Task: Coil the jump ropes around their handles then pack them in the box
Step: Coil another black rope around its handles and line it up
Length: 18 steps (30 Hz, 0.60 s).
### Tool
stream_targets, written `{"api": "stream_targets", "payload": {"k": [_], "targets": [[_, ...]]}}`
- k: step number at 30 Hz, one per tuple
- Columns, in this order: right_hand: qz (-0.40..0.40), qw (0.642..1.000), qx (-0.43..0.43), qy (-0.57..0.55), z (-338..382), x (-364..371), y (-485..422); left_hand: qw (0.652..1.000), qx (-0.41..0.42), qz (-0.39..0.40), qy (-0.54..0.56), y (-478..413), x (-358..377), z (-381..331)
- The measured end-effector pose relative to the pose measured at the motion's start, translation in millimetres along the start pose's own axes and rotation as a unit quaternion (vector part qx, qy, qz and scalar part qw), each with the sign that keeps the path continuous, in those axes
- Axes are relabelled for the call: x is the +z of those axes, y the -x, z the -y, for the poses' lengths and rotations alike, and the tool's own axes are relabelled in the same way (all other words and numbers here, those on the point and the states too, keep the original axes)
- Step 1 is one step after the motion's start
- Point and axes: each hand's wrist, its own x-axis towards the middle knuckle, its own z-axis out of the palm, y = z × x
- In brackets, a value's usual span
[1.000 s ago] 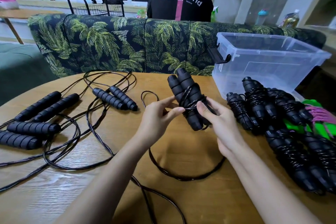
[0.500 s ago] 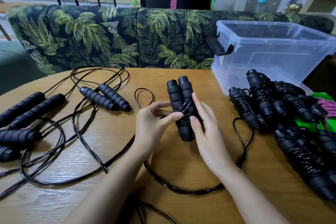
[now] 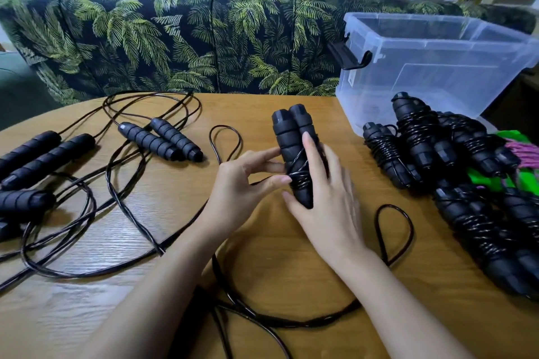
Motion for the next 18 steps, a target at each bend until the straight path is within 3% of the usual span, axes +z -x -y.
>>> {"api": "stream_targets", "payload": {"k": [7,13,18], "targets": [[-0.014,0.998,-0.023,0.065,0.1,1.0,-2.1,1.0,0.002,-0.007,0.005,1.5,2.1,4.3],[-0.007,0.999,0.004,-0.037,-3.2,-3.4,-0.9,0.999,0.01,0.037,-0.011,-0.3,0.1,3.4],[-0.007,0.988,0.032,-0.149,-2.9,-4.8,-1.6,0.995,-0.061,0.016,0.079,-0.7,-2.9,-5.0]]}}
